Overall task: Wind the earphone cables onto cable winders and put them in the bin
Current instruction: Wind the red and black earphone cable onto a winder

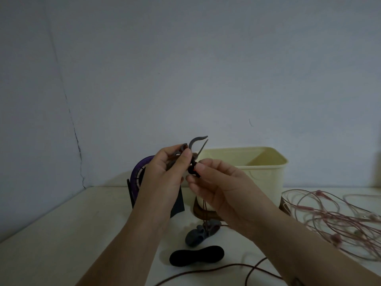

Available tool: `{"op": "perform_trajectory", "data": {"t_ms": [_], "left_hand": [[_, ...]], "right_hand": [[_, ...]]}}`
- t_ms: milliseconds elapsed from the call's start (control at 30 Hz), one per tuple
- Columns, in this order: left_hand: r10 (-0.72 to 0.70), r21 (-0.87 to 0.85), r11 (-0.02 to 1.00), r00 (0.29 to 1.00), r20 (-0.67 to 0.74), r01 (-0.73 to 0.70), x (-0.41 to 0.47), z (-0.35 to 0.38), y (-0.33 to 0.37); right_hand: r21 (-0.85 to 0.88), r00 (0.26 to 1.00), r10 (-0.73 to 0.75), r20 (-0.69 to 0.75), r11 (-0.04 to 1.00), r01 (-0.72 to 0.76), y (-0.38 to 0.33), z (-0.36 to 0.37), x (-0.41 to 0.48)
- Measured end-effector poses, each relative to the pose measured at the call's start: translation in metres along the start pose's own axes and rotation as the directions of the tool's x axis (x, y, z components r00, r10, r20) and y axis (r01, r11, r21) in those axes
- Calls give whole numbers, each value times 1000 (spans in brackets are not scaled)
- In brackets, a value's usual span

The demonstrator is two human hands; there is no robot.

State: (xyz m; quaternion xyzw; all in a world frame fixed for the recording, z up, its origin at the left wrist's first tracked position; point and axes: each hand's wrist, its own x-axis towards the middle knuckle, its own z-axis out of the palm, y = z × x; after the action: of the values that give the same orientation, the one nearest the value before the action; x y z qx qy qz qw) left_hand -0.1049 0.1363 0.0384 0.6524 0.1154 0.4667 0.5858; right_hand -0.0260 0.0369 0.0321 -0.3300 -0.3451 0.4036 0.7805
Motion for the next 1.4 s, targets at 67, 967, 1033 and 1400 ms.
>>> {"op": "perform_trajectory", "data": {"t_ms": [67, 967, 1033, 1400], "left_hand": [[-4, 2, 1000, 1000, 11, 4, 0, 1, 0], [-117, -66, 990, 989, 90, 123, 4, -3, -3], [-114, -62, 991, 990, 89, 119, 5, -2, -3], [-91, -15, 996, 991, 98, 93, 1, -2, -4]], "right_hand": [[-127, 995, -93, -31, 988, 89, -1, -3, 2], [-389, 962, -274, -15, 887, 247, -12, -22, 12], [-377, 962, -272, -3, 891, 251, -12, -23, 12], [-420, 952, -305, -3, 864, 276, -13, -26, 13]]}}
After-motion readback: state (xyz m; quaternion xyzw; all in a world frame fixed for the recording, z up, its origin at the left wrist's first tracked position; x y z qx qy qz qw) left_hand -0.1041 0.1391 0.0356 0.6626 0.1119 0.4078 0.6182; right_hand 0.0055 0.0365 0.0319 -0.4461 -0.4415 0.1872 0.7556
